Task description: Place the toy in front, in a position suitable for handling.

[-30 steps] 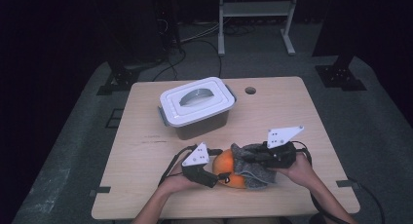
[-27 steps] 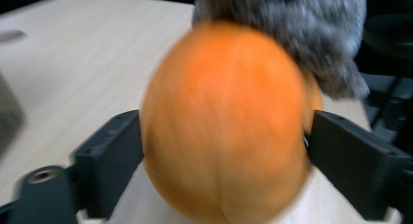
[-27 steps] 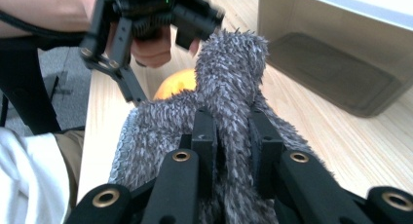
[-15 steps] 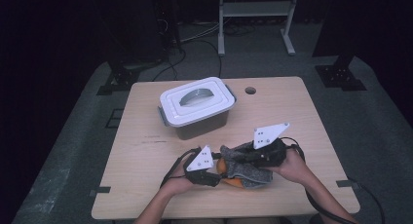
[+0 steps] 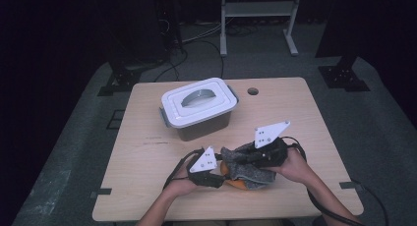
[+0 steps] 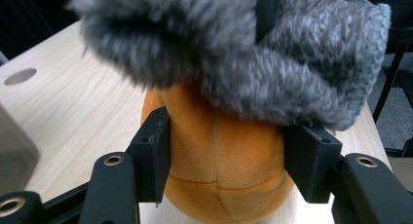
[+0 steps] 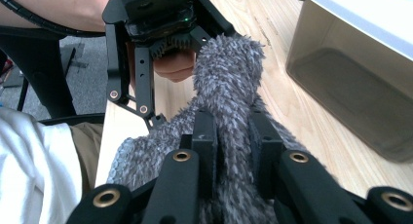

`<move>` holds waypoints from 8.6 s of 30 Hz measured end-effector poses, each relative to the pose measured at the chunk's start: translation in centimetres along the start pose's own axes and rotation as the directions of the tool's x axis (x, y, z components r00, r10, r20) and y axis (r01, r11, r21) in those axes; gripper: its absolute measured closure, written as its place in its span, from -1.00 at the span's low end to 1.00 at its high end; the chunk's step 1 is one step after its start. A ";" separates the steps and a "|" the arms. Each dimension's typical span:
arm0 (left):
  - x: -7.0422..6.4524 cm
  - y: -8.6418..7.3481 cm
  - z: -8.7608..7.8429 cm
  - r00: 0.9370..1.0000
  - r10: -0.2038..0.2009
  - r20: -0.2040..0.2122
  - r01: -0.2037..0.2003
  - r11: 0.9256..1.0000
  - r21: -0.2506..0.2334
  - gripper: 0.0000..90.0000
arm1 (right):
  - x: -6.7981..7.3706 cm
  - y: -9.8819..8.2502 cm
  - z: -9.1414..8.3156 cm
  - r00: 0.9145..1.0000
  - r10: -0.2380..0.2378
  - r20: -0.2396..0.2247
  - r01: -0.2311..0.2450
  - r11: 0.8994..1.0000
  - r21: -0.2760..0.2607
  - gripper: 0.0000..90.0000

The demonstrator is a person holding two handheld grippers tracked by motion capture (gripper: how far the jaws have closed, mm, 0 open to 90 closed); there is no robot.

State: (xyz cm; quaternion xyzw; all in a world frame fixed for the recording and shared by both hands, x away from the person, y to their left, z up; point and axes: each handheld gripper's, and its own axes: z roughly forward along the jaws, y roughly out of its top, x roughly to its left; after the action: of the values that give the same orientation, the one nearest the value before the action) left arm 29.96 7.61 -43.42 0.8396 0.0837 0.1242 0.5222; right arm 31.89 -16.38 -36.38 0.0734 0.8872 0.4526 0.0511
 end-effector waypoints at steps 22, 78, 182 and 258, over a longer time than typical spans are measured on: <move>0.6 -0.4 -0.4 1.000 -0.022 0.023 0.021 1.000 0.020 -0.16 | 0.2 -1.3 0.2 1.000 0.025 0.013 -0.025 0.999 -0.028 0.70; 0.6 -0.7 -0.5 0.990 -0.071 0.119 0.072 0.997 -0.005 -0.70 | 0.8 -5.7 -1.6 0.989 0.124 -0.086 -0.133 0.984 -0.115 0.70; 1.0 -1.1 -0.2 0.998 -0.065 0.026 0.064 0.997 0.036 -0.31 | -0.5 -7.4 -3.1 0.978 0.207 -0.016 -0.207 0.961 -0.185 0.68; 1.6 -0.8 -0.3 0.993 -0.114 0.009 0.113 0.992 0.055 -0.33 | -0.7 -5.7 -1.0 0.988 0.155 0.011 -0.153 0.981 -0.123 0.70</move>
State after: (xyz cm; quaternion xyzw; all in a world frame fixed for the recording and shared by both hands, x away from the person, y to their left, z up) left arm 31.36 8.62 -43.81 0.8481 0.1317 0.0870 0.5058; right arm 31.98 -20.59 -40.45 0.1431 0.8490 0.5077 0.0293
